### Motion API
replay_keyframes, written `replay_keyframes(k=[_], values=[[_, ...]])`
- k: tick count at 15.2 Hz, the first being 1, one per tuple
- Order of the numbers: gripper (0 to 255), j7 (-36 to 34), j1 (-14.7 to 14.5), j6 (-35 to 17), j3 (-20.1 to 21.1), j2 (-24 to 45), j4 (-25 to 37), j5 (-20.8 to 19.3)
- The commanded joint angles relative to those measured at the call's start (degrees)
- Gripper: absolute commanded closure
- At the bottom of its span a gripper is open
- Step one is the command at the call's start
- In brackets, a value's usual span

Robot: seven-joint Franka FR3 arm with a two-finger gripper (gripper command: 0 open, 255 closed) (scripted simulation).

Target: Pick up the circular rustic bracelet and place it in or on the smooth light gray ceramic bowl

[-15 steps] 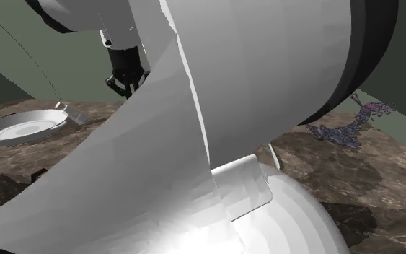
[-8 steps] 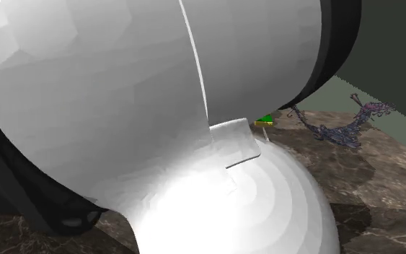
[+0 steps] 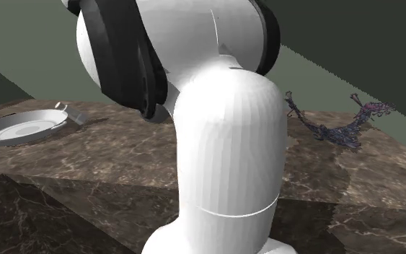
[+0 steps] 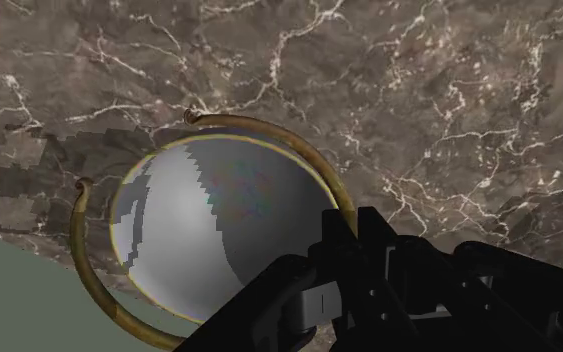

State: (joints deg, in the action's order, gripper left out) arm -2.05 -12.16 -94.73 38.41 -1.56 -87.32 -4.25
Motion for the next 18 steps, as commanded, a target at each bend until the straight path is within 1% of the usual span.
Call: replay_keyframes(k=[1, 2, 3, 5, 13, 14, 15, 18], values=[[255, -2.3, -1.3, 1.9, 1.6, 7.6, 7.7, -5.2], [255, -3.3, -2.6, 3.2, 2.0, 11.1, 11.5, -7.7], [255, -4.3, -4.7, 5.2, 2.3, 16.0, 17.2, -11.1], [255, -4.1, -4.3, 3.1, 1.7, 14.9, 14.4, -10.2], [255, -3.9, -2.2, -4.3, 1.4, 12.0, 4.7, -8.2], [255, -3.9, -2.4, -3.4, 1.5, 12.2, 5.7, -8.3], [0, -3.9, -2.4, -3.4, 1.5, 12.2, 5.7, -8.3], [0, 1.2, -0.8, 3.5, 1.8, 21.6, 12.7, 0.2]])
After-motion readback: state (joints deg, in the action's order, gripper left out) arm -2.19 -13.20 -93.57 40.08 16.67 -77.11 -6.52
